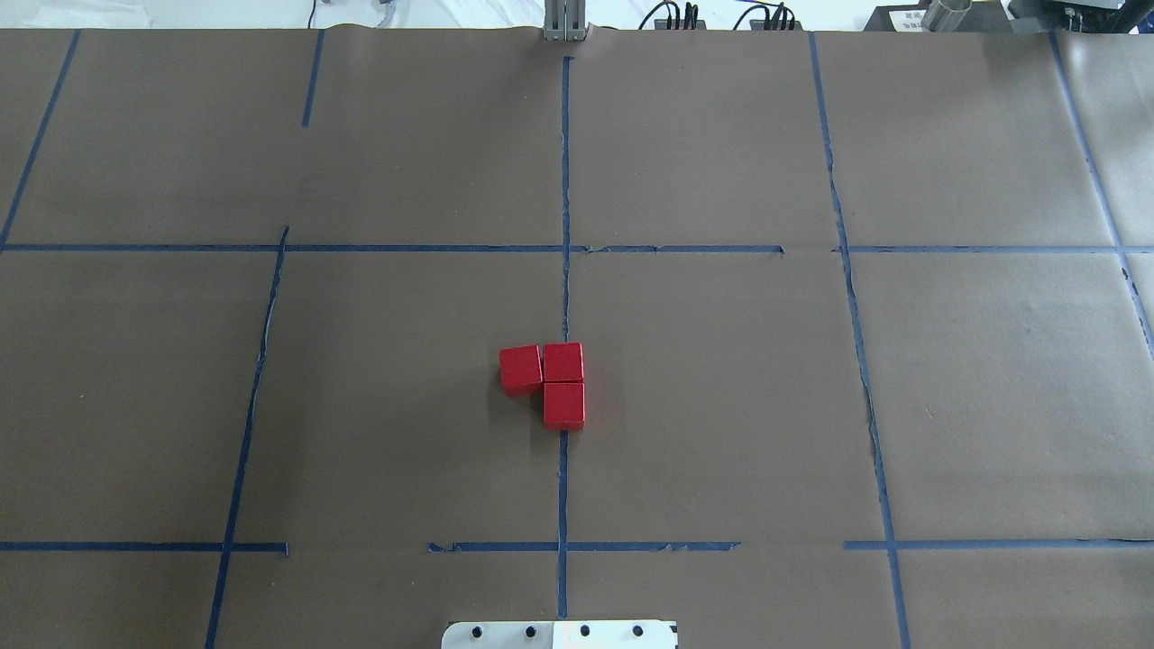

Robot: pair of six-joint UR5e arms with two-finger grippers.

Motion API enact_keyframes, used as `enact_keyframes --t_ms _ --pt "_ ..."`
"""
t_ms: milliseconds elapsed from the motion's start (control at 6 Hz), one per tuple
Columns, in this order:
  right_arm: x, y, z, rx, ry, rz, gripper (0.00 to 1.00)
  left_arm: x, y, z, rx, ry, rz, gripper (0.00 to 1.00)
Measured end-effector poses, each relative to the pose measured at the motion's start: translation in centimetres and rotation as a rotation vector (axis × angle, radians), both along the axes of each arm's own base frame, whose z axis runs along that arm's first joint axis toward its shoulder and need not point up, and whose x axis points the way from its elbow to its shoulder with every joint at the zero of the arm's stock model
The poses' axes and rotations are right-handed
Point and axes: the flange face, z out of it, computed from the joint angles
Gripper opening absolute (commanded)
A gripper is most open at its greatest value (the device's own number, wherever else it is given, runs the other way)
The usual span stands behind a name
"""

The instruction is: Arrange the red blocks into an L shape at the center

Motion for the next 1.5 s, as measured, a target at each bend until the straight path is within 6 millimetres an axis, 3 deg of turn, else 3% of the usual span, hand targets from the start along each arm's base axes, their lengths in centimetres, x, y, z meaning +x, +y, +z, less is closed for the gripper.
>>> enact_keyframes --t_ms 1000,1500 --pt "0.0 -0.1 -0.4 0.009 0.0 -0.002 1.0 0.1 -1.7 -0.6 0.019 -0.005 0.002 1.0" --pt "0.0 0.1 -0.6 0.013 0.001 -0.003 1.0 0.1 -2.7 0.4 0.002 -0.012 0.006 1.0"
